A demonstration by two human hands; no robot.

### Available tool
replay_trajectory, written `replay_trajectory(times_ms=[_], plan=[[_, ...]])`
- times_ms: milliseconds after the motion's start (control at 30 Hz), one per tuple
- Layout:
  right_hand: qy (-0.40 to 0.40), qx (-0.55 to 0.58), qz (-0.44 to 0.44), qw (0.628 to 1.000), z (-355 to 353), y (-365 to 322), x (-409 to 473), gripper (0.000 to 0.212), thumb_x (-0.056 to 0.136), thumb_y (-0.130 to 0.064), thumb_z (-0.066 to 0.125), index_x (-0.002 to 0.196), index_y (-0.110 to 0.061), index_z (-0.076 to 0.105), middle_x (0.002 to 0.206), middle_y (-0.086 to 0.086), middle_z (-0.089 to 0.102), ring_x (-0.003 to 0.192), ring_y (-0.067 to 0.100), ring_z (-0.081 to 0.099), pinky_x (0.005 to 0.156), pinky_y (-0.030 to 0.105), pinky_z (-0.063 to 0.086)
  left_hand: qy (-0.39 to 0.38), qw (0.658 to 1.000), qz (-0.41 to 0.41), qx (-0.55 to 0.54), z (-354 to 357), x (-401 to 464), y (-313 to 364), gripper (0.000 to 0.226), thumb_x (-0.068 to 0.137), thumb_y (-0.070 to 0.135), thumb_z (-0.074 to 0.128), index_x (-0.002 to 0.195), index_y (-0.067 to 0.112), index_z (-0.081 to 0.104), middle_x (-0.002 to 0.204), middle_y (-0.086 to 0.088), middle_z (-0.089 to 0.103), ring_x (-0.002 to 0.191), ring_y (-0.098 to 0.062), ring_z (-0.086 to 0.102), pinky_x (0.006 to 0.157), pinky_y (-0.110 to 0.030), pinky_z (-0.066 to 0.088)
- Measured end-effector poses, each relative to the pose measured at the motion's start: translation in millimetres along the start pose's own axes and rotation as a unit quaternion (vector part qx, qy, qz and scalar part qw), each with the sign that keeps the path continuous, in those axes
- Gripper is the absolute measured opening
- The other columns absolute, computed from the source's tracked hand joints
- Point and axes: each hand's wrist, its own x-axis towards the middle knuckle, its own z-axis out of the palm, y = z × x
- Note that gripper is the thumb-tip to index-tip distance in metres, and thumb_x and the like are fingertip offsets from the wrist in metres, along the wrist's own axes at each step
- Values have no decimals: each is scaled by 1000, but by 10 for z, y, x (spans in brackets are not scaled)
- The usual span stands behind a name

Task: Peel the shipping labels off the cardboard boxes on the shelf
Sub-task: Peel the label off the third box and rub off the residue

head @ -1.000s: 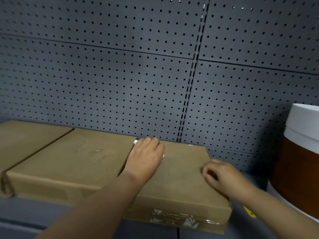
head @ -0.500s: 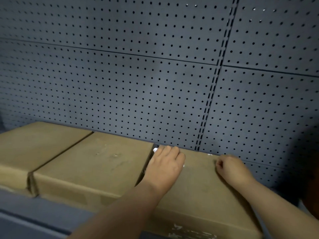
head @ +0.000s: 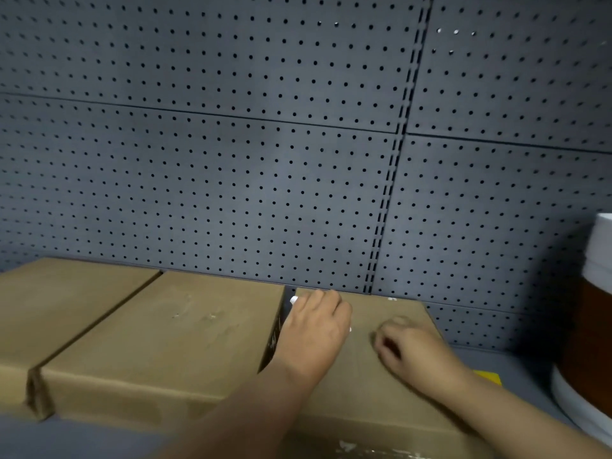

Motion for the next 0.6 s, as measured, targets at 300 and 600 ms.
replay_trajectory(times_ms=[300,600], plan=[[-64,-19,-7,998,-440,176,-670,10,84,-27,50,80,-21,58,80,-17,43,73,-7,45,70,11,38,-29,998,-4,-59,-130,125,23,16,69,20,79,69,21,63,67,5,56,57,-15,52,53,-27,47],[186,-107,95,972,-1935,607,-843,2,82,-14,64,81,-13,66,81,-1,56,71,14,54,62,19,38,50,973,21,-225,-531,1317,893,21,98,18,43,92,6,59,95,-5,54,86,-20,48,73,-26,35]])
